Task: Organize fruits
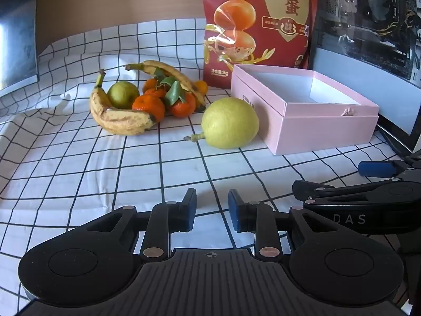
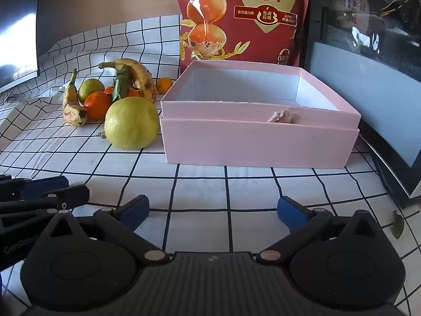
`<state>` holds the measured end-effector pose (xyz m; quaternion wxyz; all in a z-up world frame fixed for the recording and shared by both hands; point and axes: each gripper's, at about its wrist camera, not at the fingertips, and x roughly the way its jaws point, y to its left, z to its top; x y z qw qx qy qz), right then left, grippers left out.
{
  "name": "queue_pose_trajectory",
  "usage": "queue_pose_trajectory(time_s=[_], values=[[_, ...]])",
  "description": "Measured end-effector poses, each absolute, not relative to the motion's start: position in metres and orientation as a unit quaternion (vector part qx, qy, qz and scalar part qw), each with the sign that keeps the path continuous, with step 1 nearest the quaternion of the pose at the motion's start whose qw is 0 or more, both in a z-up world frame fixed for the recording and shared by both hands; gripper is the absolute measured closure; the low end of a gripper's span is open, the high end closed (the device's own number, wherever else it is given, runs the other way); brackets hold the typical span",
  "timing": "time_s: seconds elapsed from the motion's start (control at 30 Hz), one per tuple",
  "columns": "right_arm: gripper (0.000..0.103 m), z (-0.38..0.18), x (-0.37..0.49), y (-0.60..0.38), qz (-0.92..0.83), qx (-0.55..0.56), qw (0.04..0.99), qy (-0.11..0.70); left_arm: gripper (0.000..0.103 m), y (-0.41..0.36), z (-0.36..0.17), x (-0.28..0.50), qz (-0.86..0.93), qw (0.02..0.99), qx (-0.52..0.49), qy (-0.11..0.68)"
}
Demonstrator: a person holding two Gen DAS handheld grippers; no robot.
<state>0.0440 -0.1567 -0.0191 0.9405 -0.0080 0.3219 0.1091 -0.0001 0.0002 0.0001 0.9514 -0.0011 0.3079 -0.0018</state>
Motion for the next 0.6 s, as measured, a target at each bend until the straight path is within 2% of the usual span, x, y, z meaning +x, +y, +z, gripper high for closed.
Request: queue_pose_trajectory(time_s=[0.6], values=[[0.0, -0.0192, 0.0429, -0.1579, 0.109, -0.008, 0.941, 0.321, 0.072, -0.0001, 0.0001, -0.0002, -0.002, 0.952, -0.001, 0.307]])
